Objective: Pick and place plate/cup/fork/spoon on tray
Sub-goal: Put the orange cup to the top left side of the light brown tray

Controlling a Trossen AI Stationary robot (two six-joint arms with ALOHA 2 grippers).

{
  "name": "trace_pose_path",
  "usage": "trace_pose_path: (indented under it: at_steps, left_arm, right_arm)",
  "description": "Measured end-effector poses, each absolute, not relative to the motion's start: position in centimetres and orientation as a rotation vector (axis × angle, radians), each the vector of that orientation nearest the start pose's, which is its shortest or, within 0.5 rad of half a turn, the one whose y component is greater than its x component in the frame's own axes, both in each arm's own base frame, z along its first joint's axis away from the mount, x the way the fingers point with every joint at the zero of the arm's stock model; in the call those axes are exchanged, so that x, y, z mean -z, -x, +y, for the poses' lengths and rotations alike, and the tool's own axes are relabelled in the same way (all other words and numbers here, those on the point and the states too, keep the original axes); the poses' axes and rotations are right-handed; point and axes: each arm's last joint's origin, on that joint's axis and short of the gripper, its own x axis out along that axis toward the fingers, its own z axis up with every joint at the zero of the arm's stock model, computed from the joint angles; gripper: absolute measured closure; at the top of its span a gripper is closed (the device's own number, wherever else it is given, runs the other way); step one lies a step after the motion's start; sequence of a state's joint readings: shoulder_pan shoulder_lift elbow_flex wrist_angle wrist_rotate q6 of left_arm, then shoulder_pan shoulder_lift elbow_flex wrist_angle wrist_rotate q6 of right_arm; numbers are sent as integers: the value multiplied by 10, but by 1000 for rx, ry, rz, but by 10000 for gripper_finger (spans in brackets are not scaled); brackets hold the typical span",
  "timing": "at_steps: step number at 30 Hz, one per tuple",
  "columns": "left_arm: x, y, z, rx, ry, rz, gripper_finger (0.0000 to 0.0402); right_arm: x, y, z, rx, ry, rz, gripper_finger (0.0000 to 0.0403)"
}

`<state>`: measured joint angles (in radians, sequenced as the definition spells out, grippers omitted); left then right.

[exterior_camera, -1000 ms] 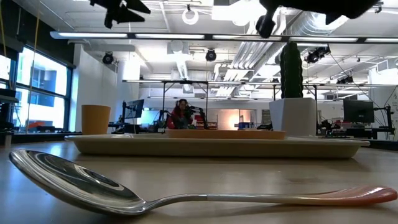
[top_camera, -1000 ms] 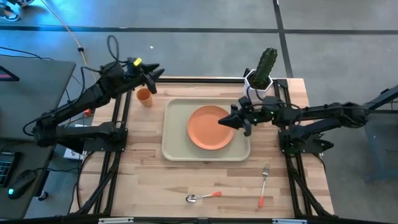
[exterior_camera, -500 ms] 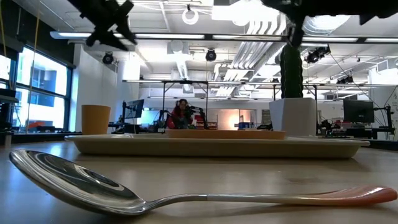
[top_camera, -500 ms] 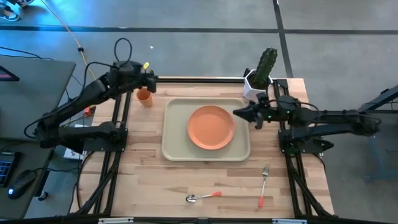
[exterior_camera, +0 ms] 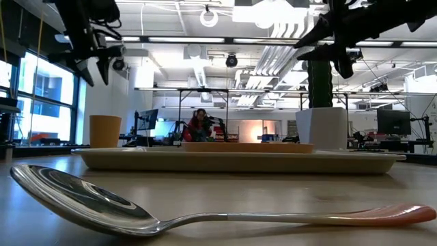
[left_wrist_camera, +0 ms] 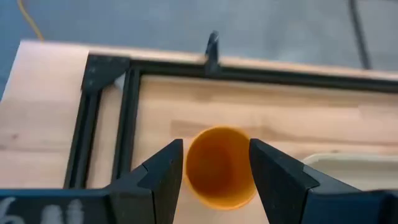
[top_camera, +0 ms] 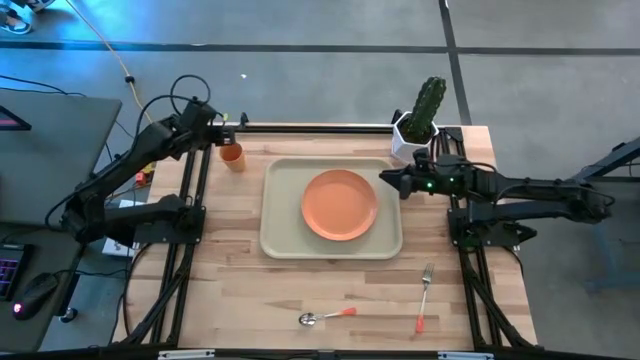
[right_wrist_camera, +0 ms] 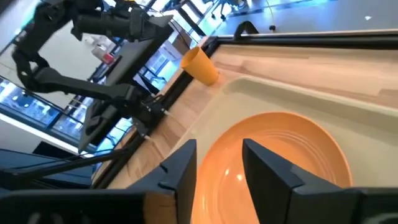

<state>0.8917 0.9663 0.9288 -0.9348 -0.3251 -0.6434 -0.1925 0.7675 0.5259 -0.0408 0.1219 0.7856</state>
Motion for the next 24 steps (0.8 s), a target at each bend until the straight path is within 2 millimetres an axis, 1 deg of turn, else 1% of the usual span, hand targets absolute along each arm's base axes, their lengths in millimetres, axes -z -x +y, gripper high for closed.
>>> trace_pose_path:
  at_steps: [4,6,9,14,19,24]
  left_arm:
    - [-285,-103,145,-1352,867,665,227]
    - [-281,-107,148,-1329,858,721,227]
    - [-270,-109,156,-1355,859,808,227]
    - [-254,-112,172,-1400,879,901,227]
    - [-249,-114,175,-1460,876,918,228]
    - [-244,-116,178,-1498,881,937,241]
  right_arm:
    - [-257,-171,-37,405,-786,176,268]
    - [-256,-171,-36,406,-787,192,267]
    - [-254,-170,-36,410,-786,208,266]
    - [-254,-170,-36,405,-781,216,266]
    - [-251,-169,-36,418,-784,248,266]
    - [-247,-167,-35,436,-788,290,266]
